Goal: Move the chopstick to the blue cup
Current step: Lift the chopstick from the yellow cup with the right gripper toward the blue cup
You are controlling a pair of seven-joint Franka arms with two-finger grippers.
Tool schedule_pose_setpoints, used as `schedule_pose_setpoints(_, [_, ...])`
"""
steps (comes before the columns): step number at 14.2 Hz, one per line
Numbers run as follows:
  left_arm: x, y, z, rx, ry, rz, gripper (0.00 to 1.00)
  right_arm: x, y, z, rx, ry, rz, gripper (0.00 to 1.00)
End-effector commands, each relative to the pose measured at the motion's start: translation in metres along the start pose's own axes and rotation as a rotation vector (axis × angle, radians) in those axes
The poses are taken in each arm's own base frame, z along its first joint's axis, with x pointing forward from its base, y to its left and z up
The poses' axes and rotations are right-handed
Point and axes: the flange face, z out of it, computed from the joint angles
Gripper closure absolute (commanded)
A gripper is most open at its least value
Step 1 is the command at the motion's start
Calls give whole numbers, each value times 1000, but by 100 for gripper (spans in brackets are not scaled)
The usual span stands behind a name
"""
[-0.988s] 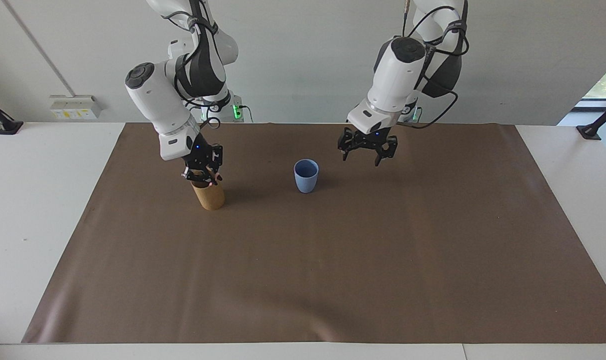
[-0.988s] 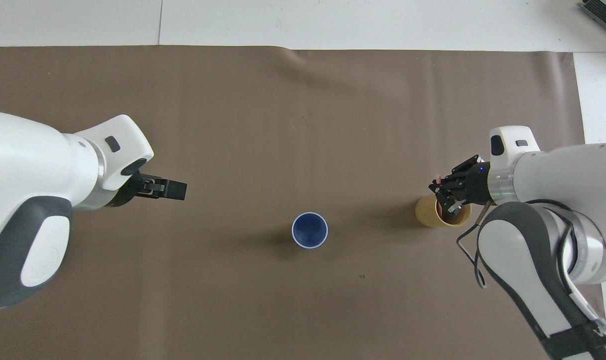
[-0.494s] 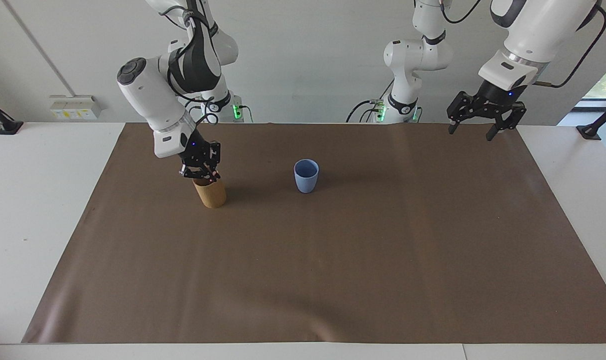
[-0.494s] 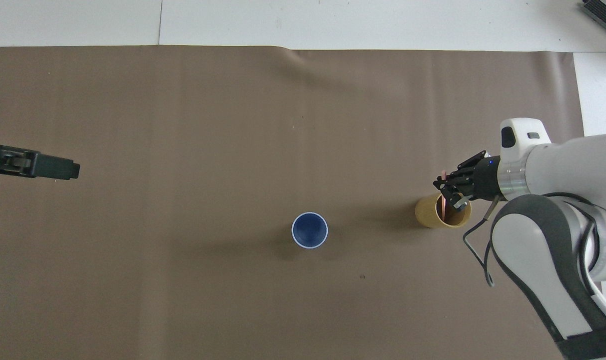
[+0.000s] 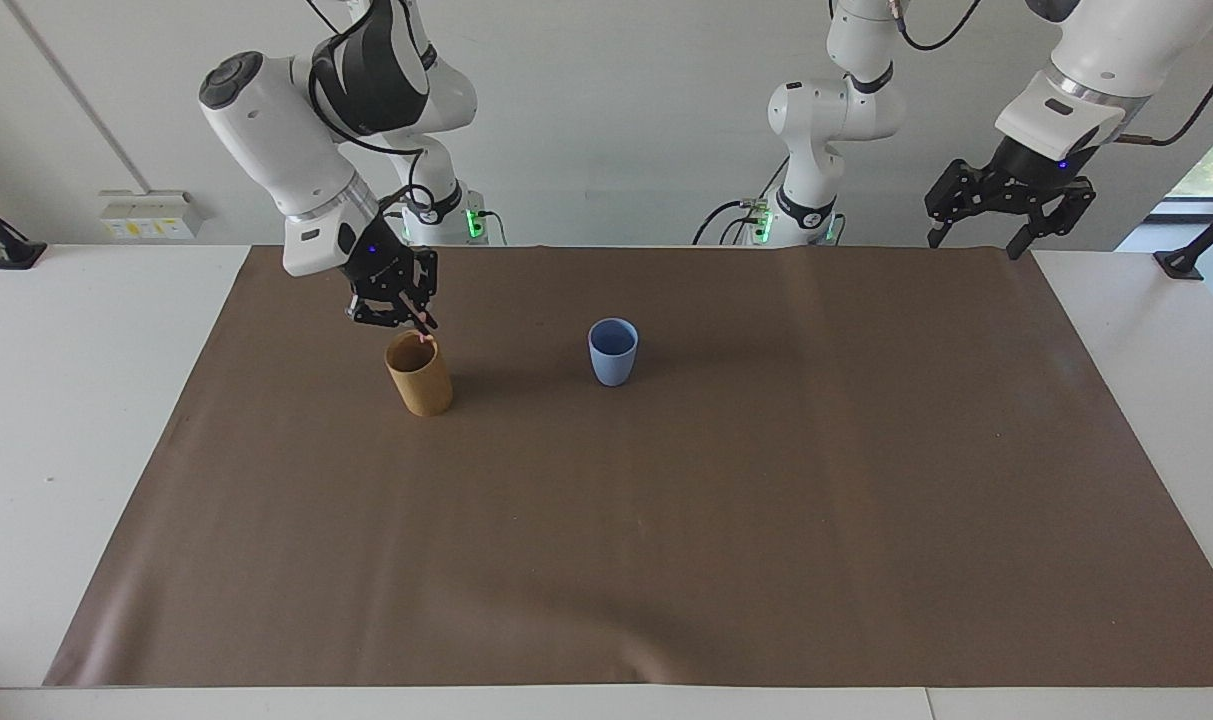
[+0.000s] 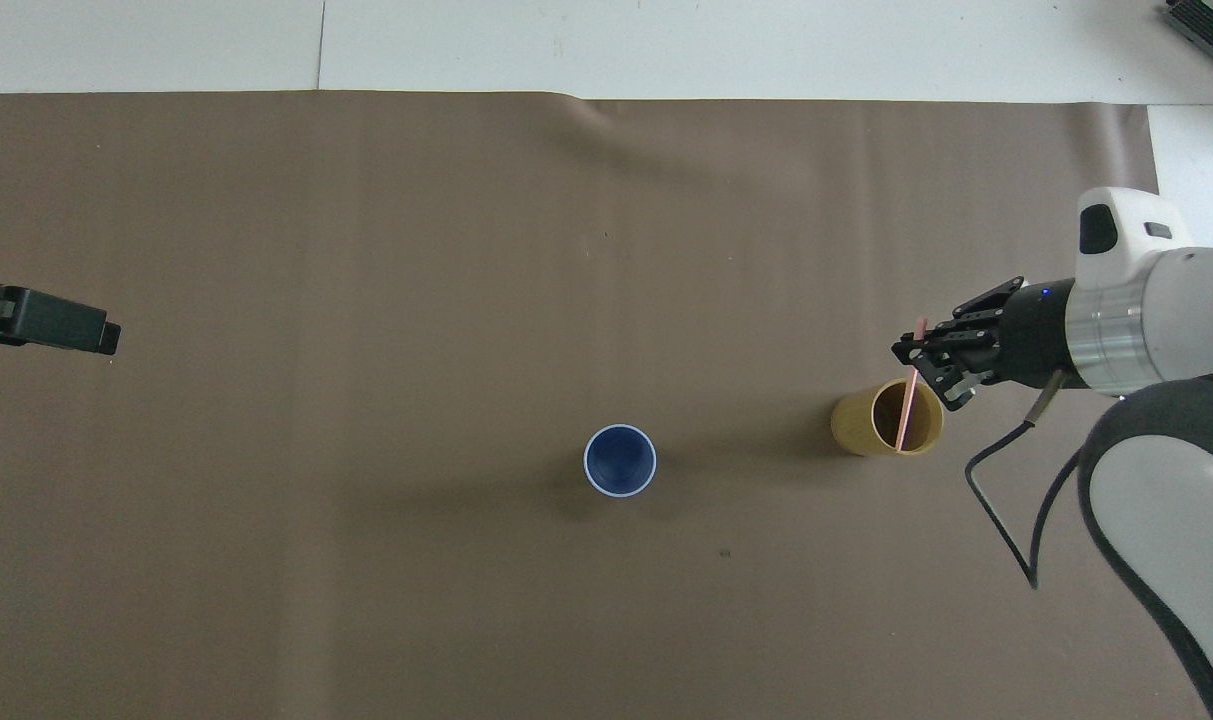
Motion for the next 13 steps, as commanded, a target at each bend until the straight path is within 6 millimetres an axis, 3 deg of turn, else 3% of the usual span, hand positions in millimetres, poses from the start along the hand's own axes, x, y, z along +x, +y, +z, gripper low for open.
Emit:
schedule_pose_setpoints(1, [-9,-1,1,17,-22,6,0,15,-20,-42,-6,12,30,100])
schedule_pose_setpoints(2, [-9,-2,1,17,-21,4,0,22,-28,-47,-13,18,51,100])
schedule_pose_setpoints(5, [-7,-7,-2,63,-16,1,0,64,-98,-36,-38,29,127,100])
schedule_pose_setpoints(7, [-7,-5,-2,68,-15,3,0,83,-128,-28,-66,53,200,100])
schedule_pose_setpoints(9, [-7,-7,-2,63,-12,-6,0,106,-161,-3,-57,83,208,100])
schedule_pose_setpoints(13, [-8,-9,-2,62,-13,-11,0,143,-201,63,-88,125,240,100])
